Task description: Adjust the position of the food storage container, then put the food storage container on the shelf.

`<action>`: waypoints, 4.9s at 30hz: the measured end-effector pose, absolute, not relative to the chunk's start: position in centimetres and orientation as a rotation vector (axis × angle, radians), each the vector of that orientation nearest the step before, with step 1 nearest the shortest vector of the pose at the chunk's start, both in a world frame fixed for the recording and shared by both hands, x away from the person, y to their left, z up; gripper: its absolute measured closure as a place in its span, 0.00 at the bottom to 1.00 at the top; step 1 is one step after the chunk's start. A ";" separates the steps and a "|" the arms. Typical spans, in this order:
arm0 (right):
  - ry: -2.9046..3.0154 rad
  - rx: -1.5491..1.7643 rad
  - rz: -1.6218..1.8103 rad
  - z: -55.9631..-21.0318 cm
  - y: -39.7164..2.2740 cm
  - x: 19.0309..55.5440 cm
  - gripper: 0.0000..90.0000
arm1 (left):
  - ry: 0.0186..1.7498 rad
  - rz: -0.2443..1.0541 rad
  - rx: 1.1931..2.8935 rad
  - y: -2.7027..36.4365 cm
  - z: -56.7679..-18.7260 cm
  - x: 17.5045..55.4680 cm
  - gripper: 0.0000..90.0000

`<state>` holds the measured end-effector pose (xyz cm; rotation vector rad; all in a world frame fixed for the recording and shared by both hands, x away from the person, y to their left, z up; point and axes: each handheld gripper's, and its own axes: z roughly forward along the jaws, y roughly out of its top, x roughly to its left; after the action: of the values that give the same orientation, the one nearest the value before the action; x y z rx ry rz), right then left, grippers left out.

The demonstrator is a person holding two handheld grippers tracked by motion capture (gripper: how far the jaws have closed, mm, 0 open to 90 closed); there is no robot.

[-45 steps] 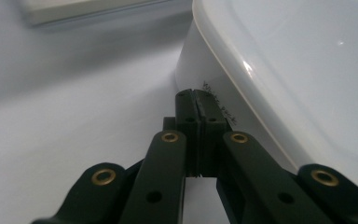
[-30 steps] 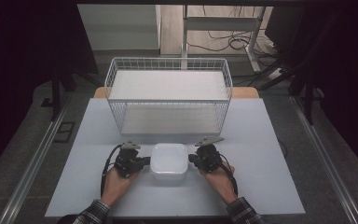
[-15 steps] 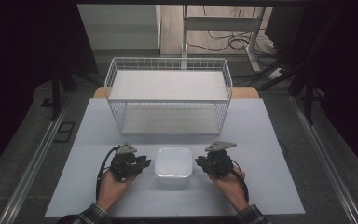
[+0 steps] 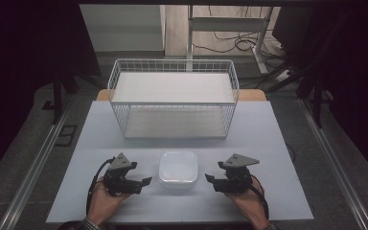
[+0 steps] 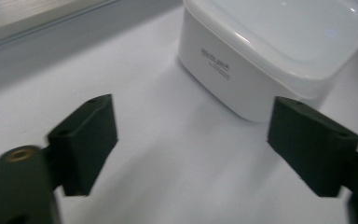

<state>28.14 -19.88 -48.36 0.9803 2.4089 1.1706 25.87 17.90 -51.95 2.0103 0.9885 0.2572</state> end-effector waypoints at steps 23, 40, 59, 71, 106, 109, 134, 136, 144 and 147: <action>2.438 0.956 1.181 -49.1 -19.3 29.2 0.01 | 0.943 0.167 2.013 17.4 -51.0 27.6 0.07; 2.501 1.010 1.192 -47.7 -15.4 30.8 0.05 | 0.893 0.117 2.018 15.1 -49.1 30.1 0.16; 2.619 1.107 1.257 -49.1 -14.3 32.6 0.18 | 0.904 -0.102 1.978 13.5 -51.1 31.8 0.26; 2.587 1.318 1.290 -48.2 -16.0 30.6 0.59 | 0.967 -0.142 1.926 14.9 -50.5 29.1 0.62; 2.339 1.120 1.412 -42.6 -15.9 30.8 0.87 | 1.008 0.135 1.827 15.3 -45.0 29.0 0.88; 2.330 1.107 1.425 -41.7 -15.8 31.1 0.87 | 1.003 0.157 1.822 15.4 -44.0 29.2 0.88; 2.253 1.029 1.512 -34.0 -14.8 34.5 0.87 | 0.958 0.282 1.760 16.5 -35.8 31.7 0.88; 2.246 1.022 1.519 -33.2 -14.6 34.8 0.87 | 0.958 0.286 1.754 16.7 -35.0 32.1 0.88; 2.222 1.017 1.540 -30.8 -14.0 36.6 0.87 | 0.958 0.296 1.748 17.2 -32.6 33.7 0.88; 2.214 1.022 1.541 -30.3 -13.8 37.3 0.87 | 0.962 0.303 1.747 17.2 -32.0 34.4 0.88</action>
<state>37.28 -13.80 -30.26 1.0219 2.2137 1.5414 34.37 17.23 -32.02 1.7466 0.9618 0.3026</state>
